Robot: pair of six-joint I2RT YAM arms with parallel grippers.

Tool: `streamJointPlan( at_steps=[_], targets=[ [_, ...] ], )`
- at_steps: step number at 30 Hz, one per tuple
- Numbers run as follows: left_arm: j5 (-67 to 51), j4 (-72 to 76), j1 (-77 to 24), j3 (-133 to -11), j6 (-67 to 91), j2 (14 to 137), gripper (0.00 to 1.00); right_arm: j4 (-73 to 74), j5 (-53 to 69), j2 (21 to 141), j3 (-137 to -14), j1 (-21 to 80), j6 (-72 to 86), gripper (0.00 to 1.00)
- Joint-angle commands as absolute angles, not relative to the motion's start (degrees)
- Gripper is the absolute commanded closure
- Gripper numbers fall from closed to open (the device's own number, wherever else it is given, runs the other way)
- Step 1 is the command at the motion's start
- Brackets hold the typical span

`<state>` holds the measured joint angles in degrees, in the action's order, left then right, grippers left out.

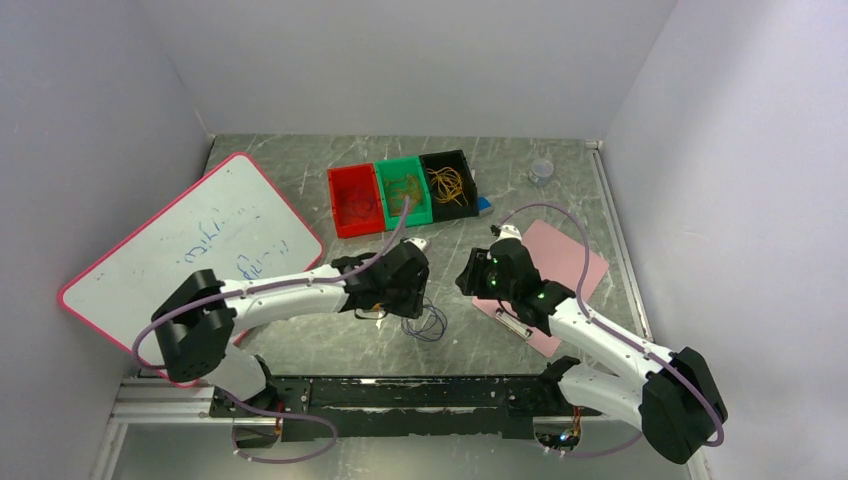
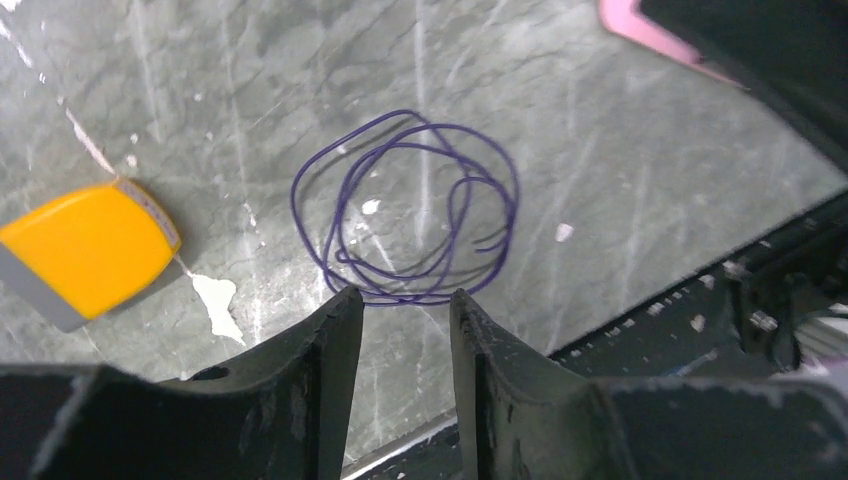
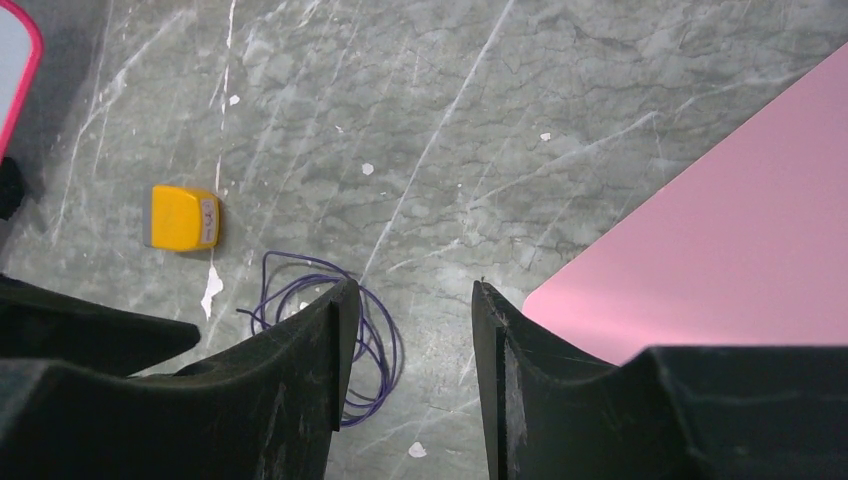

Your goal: Untangle the cables

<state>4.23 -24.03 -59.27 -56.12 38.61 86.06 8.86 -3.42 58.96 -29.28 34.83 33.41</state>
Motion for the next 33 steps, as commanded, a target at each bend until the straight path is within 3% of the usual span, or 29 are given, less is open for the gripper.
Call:
streamJointPlan(
  at_steps=[1,20,30,33],
  targets=[
    [13.50,-28.17,-62.10,-57.67,46.05,90.05,0.57,7.92,-3.84,58.00,-29.08,34.64,33.31,0.51],
    [20.52,-24.47,-64.25,-56.86,46.53,95.88,0.63,7.16,-2.11,59.91,-29.64,34.72,32.94,0.51],
    [24.21,-23.90,-64.25,-57.66,43.58,97.84,0.91,6.89,-1.61,60.30,-29.74,34.71,33.24,0.51],
    [27.21,-25.85,-64.25,-58.93,42.80,96.75,0.93,6.83,-1.51,60.47,-30.12,34.68,33.07,0.51]
  ],
)
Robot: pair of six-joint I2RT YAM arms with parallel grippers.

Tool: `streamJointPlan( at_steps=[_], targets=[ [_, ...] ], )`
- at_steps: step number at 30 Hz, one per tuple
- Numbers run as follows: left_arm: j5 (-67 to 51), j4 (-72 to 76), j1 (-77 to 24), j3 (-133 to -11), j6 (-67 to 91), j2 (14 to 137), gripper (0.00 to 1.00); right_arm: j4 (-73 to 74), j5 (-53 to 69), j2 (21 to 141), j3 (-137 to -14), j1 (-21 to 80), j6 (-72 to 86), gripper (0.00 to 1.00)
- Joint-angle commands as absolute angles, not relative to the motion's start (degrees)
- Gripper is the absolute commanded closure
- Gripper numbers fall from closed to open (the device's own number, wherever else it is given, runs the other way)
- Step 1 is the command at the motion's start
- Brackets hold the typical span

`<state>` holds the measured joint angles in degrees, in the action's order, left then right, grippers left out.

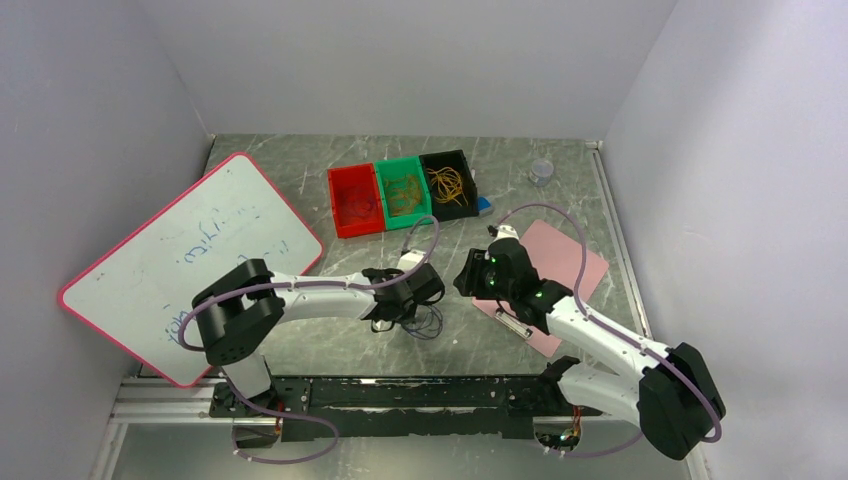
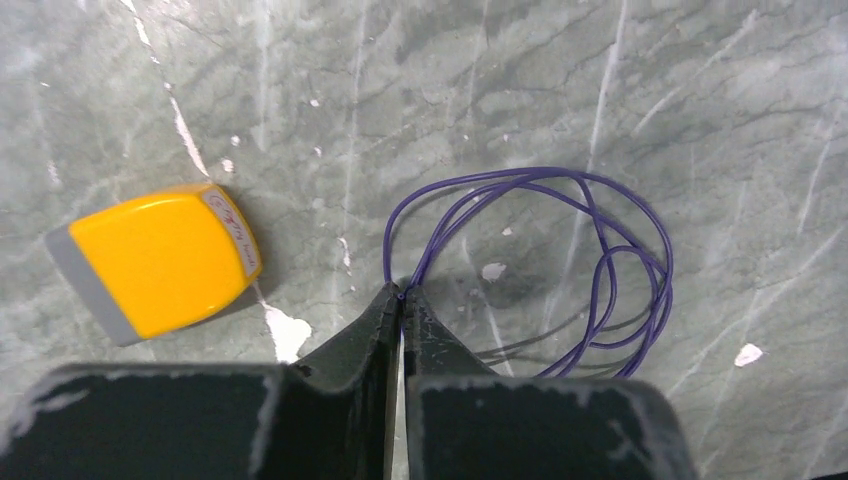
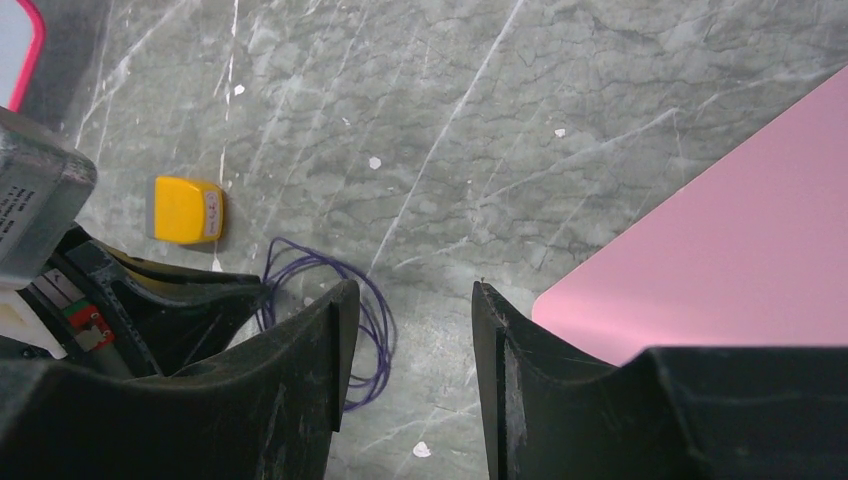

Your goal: Untangle the cables

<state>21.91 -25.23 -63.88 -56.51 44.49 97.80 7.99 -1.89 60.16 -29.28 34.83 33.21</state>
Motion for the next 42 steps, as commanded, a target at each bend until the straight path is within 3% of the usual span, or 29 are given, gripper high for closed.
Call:
streamJointPlan(
  at_steps=[1,10,23,34,42],
  targets=[
    [27.94,-26.83,-64.25,-59.56,42.46,96.30,0.93,6.73,-1.50,60.35,-30.14,34.69,33.02,0.51],
    [32.99,-28.92,-63.95,-63.65,34.47,83.99,0.93,0.49,-0.11,55.59,-26.74,34.71,33.47,0.50],
    [20.35,-19.48,-58.56,-61.22,24.99,74.10,0.93,-12.96,4.62,46.76,-21.80,34.71,32.85,0.45],
    [16.55,-16.95,-56.96,-57.97,27.21,73.91,0.93,-14.93,4.63,50.44,-20.85,34.65,36.00,0.44],
    [16.97,-19.65,-56.40,-63.16,25.26,73.33,0.93,-37.29,13.01,49.25,-15.33,34.67,23.20,0.43]
  ],
)
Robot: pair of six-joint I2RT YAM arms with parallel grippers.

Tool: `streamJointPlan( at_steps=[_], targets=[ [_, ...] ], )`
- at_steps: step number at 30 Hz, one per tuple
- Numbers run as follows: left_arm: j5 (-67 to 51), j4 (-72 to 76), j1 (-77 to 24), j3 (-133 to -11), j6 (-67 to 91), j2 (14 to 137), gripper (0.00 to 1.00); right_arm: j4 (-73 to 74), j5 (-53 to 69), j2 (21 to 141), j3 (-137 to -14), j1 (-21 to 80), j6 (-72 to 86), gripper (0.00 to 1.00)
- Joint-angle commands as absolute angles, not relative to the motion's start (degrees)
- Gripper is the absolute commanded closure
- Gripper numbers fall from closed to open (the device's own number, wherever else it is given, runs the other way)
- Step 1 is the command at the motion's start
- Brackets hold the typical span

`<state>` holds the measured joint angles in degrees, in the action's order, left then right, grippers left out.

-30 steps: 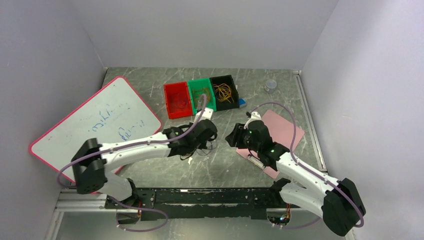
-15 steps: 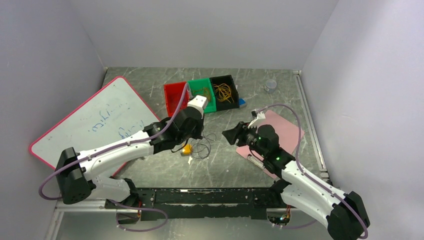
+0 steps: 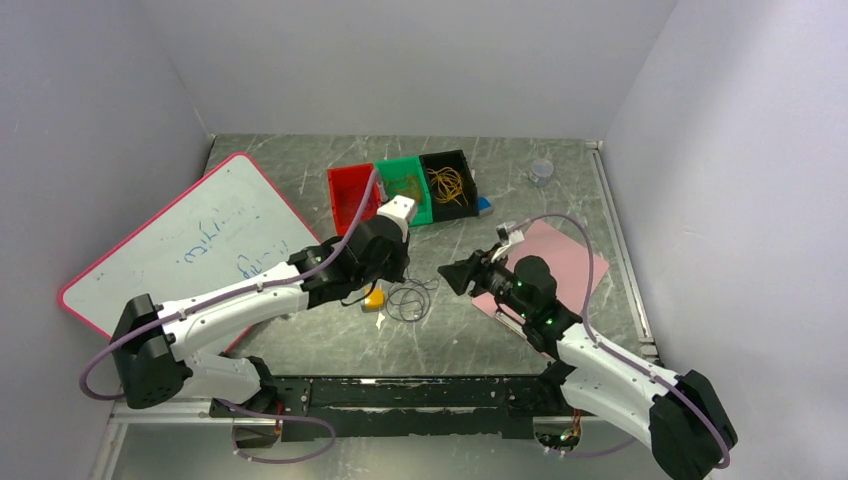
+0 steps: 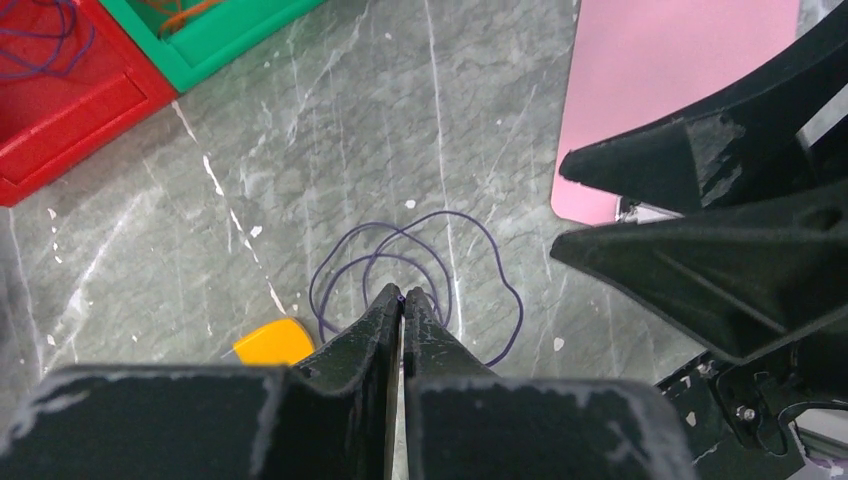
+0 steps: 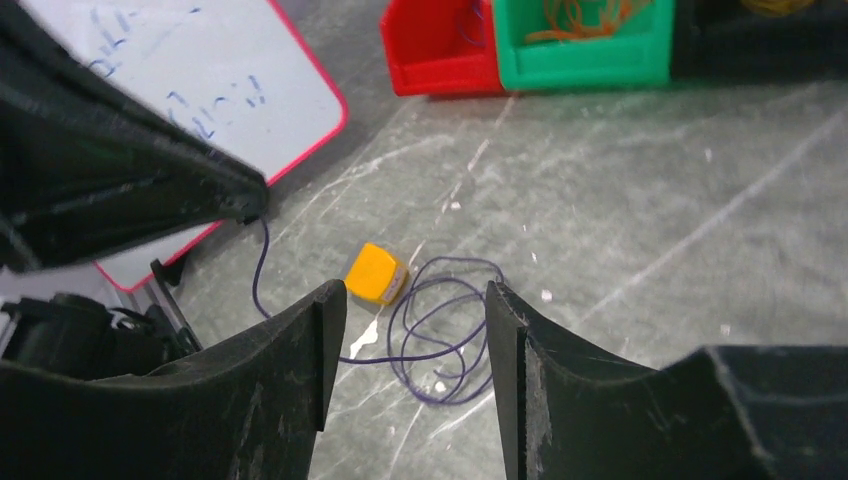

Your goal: Untangle the cables

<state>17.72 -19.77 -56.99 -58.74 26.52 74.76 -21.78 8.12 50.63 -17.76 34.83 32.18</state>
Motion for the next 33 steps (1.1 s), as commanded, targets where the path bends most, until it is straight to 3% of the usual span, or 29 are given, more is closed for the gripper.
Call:
streamJointPlan(
  at_steps=[1,7,12,21,25,29,33],
  targets=[
    [17.11,-20.27,-56.20,-64.38,24.82,73.30,0.93,-41.25,13.82,48.73,-14.19,34.71,20.65,0.43],
    [19.32,-22.14,-55.48,-70.71,21.74,73.10,0.93,-61.91,18.18,47.71,-9.84,34.66,7.68,0.42],
    [18.20,-20.05,-54.97,-74.50,15.77,72.87,0.93,-56.80,26.41,51.67,-17.61,34.80,0.97,0.42],
    [14.90,-21.73,-54.58,-81.46,12.24,74.02,0.93,-53.34,29.54,65.41,-27.90,34.98,-5.78,0.42],
    [14.68,-23.15,-54.37,-85.14,11.43,73.87,0.93,-54.81,29.82,71.05,-30.41,35.06,-3.00,0.51],
    [13.55,-24.58,-53.43,-92.22,10.11,74.65,0.93,-55.27,27.64,75.71,-31.52,35.12,0.17,0.75],
    [13.97,-26.56,-52.46,-101.42,8.09,77.03,0.93,-58.69,25.76,78.89,-30.18,35.09,3.03,0.79]
  ],
)
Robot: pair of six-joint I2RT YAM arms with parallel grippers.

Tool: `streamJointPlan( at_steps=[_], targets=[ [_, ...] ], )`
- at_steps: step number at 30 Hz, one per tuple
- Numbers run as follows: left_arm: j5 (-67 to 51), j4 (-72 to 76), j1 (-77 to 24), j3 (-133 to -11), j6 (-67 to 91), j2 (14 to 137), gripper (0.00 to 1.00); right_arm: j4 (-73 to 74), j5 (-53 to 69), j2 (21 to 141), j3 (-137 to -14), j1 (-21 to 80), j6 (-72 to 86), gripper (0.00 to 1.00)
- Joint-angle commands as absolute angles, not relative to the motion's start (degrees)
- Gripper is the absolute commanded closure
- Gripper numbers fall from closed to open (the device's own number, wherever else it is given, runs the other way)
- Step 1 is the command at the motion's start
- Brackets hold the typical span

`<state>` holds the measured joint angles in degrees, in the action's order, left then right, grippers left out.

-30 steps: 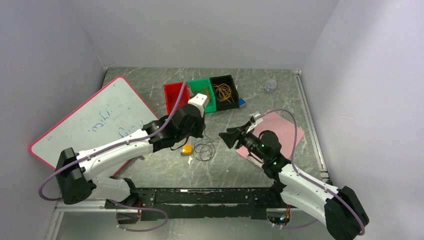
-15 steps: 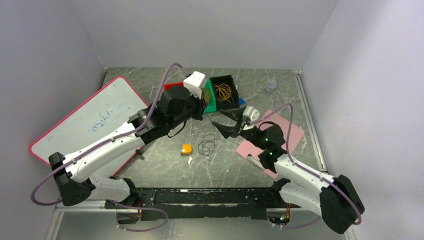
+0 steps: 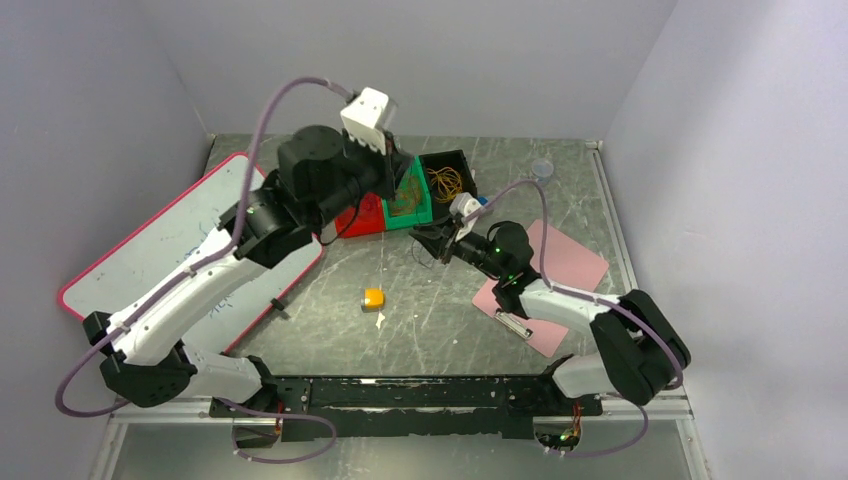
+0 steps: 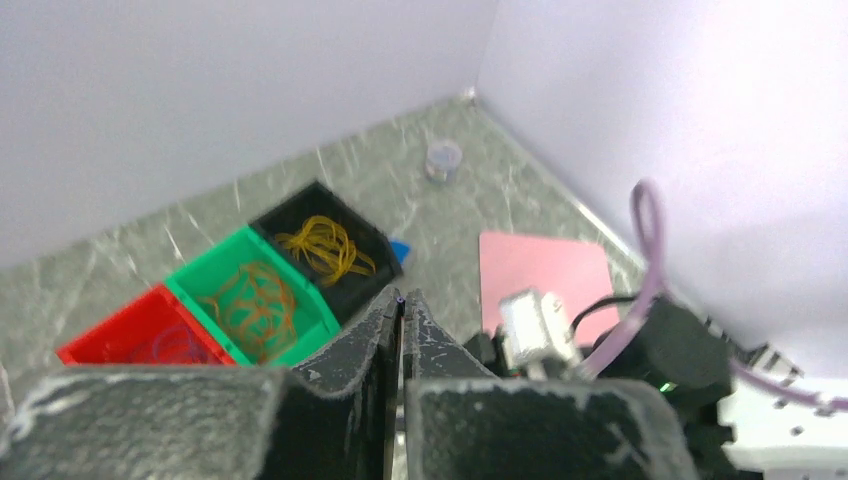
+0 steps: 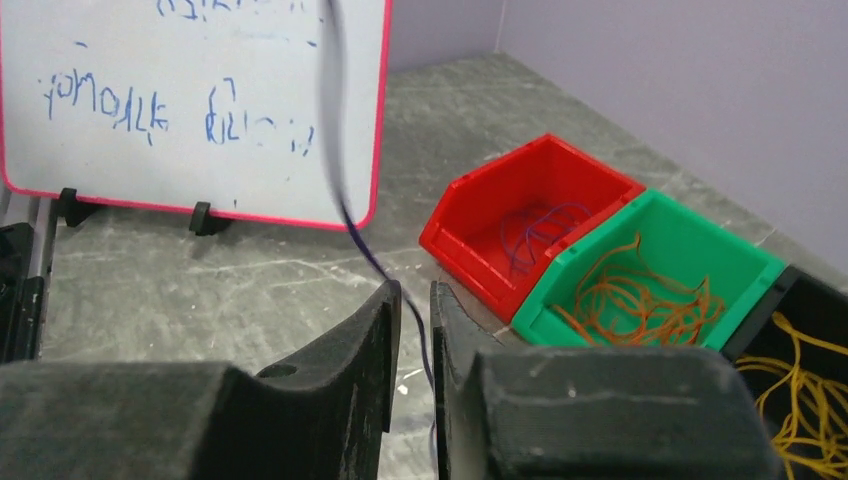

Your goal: Untangle the cables

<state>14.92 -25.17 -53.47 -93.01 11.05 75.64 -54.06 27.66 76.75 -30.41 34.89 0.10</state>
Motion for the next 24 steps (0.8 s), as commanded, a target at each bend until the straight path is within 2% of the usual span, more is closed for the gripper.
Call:
streamJointPlan(
  at_steps=[1,14,24],
  targets=[
    [14.64,-26.96,-52.32,-103.79,7.38,77.71,0.93,-59.25,25.78,79.62,-29.88,35.14,3.56,0.80],
    [15.64,-26.82,-50.98,-126.14,0.56,84.13,0.93,-66.55,24.24,90.05,-27.44,35.19,9.07,0.86],
    [17.80,-18.22,-50.89,-131.93,-7.16,85.44,0.93,-74.58,23.34,95.98,-22.56,35.19,15.50,0.85]
  ],
)
